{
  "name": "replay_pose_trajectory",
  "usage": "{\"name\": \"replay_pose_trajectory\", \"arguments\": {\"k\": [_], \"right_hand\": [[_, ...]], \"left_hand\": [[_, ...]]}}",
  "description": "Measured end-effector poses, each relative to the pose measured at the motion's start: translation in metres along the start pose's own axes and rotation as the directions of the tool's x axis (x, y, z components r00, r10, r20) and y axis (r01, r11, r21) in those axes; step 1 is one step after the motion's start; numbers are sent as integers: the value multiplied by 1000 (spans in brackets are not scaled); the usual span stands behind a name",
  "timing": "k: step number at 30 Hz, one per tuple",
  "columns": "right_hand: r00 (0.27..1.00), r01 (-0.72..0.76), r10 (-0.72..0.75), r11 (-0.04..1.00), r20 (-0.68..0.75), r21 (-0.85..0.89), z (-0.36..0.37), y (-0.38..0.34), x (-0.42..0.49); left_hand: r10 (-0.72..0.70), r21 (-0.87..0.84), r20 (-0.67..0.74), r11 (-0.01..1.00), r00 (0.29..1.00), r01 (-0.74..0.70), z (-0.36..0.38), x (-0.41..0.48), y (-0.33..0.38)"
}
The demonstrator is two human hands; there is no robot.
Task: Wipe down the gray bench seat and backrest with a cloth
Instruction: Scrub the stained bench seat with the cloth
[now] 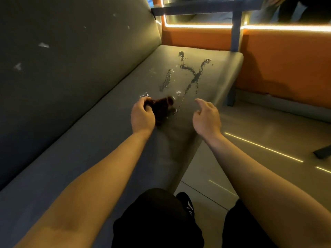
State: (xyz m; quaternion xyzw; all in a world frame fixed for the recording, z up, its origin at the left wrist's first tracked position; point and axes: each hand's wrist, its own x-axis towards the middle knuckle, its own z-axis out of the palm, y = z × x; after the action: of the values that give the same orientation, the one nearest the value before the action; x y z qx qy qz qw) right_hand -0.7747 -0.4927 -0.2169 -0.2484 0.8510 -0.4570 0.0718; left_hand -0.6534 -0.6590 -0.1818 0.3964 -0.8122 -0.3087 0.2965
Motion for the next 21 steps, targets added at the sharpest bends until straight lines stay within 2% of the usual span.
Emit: {"name": "replay_pose_trajectory", "arguments": {"k": [2, 5, 7, 9, 12, 16, 19, 21], "right_hand": [[1000, -29, 28, 998, -12, -61, 8, 13, -3], [1000, 10, -13, 994, -26, -105, 21, 21, -9], [1000, 8, -10, 994, -17, -109, 22, 25, -8], [1000, 15, -15, 993, 0, -115, 19, 27, -9], [1000, 19, -17, 994, 21, -104, 19, 28, -9], [999, 8, -3, 991, 38, -134, 20, 29, -9], [999, 21, -13, 977, 41, -212, 18, 27, -12], [999, 20, -7, 969, 51, -247, 17, 26, -12]], "left_hand": [[-25, 131, 73, 991, 997, 15, 7, 8, -10], [-58, 306, 253, 952, 966, -23, 28, 2, -11], [-40, 364, 257, 930, 966, -58, 38, -3, -6], [23, 351, 234, 930, 972, -107, 42, -7, 3], [164, 248, 272, 940, 948, -234, 49, -26, 16], [358, 193, 386, 870, 850, -454, 55, -52, 27], [433, 216, 454, 795, 779, -567, 48, -48, 19], [403, 268, 374, 815, 835, -513, 44, -40, 8]]}}
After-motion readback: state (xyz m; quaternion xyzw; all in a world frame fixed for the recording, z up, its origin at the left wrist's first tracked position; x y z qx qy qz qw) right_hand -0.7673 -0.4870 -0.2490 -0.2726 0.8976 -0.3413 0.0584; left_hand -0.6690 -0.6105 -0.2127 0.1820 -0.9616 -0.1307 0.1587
